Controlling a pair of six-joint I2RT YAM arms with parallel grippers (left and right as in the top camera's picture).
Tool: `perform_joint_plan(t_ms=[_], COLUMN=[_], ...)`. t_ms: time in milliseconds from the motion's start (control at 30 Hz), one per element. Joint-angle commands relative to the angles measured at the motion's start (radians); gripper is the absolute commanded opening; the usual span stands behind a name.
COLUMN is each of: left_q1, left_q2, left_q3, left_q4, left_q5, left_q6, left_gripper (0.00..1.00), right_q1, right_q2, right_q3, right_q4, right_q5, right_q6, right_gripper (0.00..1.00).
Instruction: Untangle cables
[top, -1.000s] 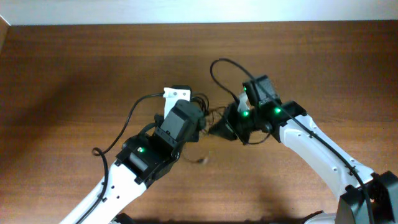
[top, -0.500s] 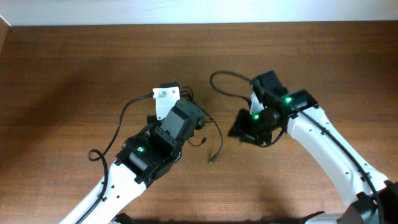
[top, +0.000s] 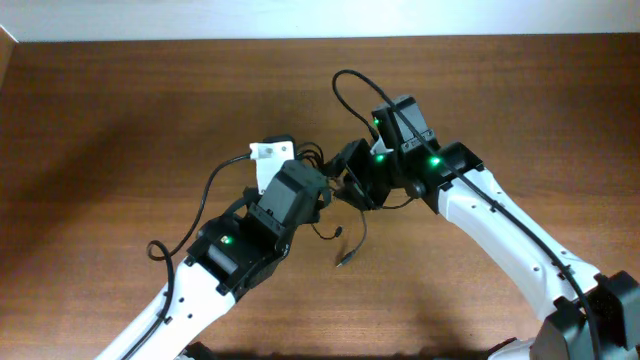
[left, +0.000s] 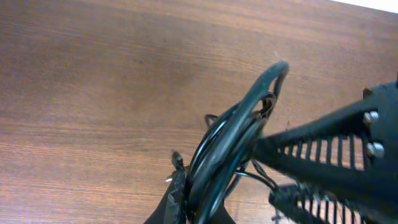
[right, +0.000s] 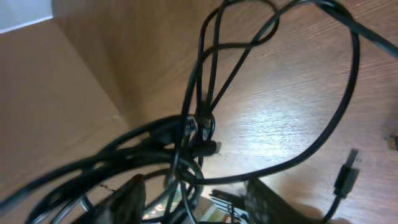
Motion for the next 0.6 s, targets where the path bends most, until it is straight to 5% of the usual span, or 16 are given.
perform_joint_plan(t_ms=[0, 367, 567], left_q1=[0.003, 0.003, 0.003], left_q2=[-0.012, -0.013, -0.016], left_q3=[0.015, 0.016, 0.016], left_q4=[0.010, 0.116, 0.127], left_q5=[0.039, 0.183, 0.183], left_q6=[0.039, 0.092, 0.031], left_gripper=[0.00, 0.00, 0.00], right_q1=[0.002, 0.024, 0.024], right_q2=[0.006, 0.008, 0.056], right_q3=[0.010, 0.008, 0.008], right_q4=[0.046, 0.042, 0.011], right_q5=[0.024, 0.071, 0.045], right_q6=[-0.055, -0.077, -0.037], right_gripper=[0.48, 0.39, 0.11])
